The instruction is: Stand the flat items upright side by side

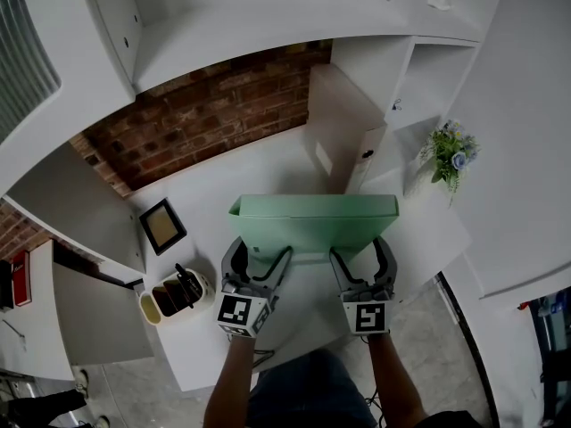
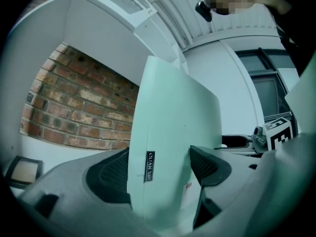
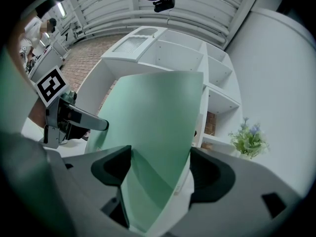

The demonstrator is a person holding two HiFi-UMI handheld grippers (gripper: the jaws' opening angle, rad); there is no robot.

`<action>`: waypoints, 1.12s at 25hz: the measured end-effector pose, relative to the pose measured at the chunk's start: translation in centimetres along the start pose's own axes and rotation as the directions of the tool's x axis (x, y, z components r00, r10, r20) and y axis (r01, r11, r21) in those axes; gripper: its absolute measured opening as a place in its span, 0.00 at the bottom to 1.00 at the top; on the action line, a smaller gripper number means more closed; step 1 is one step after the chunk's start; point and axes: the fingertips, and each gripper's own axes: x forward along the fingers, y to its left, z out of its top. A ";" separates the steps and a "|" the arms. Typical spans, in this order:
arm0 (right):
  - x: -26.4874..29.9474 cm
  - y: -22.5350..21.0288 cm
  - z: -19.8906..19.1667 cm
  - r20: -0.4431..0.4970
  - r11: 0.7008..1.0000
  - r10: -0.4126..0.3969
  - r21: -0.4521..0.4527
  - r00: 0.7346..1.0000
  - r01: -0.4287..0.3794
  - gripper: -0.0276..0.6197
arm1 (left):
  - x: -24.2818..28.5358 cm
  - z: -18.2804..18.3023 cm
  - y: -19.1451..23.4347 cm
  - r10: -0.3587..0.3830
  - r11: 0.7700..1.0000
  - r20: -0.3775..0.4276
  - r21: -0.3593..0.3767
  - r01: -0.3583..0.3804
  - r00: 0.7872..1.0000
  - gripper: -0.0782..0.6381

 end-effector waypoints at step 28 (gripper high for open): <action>-1.5 -1.9 1.2 -0.025 0.955 0.199 0.229 0.980 -0.188 0.61 | -3.3 1.5 0.5 0.103 0.994 -0.071 -0.012 -0.105 0.992 0.60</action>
